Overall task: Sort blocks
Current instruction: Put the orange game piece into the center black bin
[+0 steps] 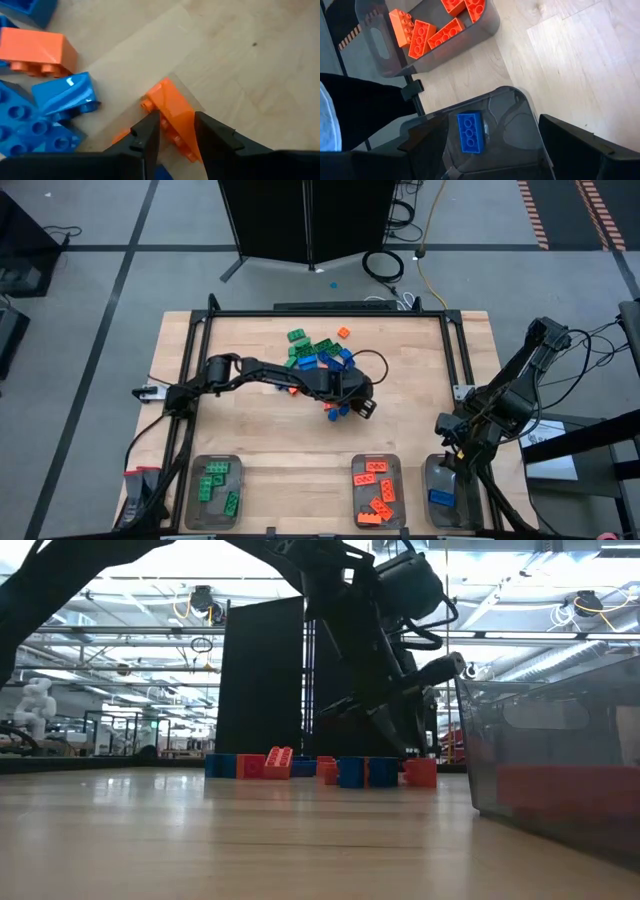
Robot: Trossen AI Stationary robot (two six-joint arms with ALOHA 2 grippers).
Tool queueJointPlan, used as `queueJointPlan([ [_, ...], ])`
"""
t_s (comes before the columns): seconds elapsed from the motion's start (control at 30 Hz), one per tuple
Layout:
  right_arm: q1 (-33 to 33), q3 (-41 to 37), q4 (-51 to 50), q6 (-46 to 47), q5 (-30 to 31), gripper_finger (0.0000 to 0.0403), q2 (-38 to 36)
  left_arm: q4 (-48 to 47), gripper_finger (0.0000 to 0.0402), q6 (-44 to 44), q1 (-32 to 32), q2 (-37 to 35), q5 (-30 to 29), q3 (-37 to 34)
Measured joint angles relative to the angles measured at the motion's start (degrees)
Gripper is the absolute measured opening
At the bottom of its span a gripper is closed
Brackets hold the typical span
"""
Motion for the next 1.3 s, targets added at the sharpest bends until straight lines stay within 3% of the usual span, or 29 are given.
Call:
queueJointPlan([
  [0.17,-0.01,0.00,-0.02,0.00,-0.01,0.0304,0.00,-0.25,0.0151,14.19,0.00,0.01,0.04,3.74],
  [0.3,-0.01,0.00,-0.02,0.00,-0.13,0.0304,0.00,-1.98,0.0183,31.40,0.00,-0.01,0.87,6.98],
  [0.5,0.01,0.00,0.00,0.00,-0.20,0.0304,0.00,-8.70,0.0216,51.46,0.00,0.01,1.51,7.00],
  [0.7,0.01,0.00,0.00,0.00,1.64,0.0304,0.00,-6.19,0.0222,54.00,0.04,0.10,2.55,5.95],
  [0.87,-0.01,0.00,0.00,0.00,2.71,0.0304,0.02,-4.79,0.0222,56.16,0.07,-0.01,8.02,5.95],
  [1.03,0.01,0.00,0.00,0.00,2.71,0.0304,0.00,-5.27,0.0226,56.87,0.04,-0.01,9.36,5.95],
  [1.2,-0.01,0.00,0.00,0.00,2.75,0.0304,0.01,-5.28,0.0274,55.20,0.04,-0.01,8.94,5.95],
  [1.3,0.00,0.00,0.00,0.00,3.04,0.0304,0.00,-5.44,0.0316,53.63,-0.01,-0.01,4.43,5.95],
])
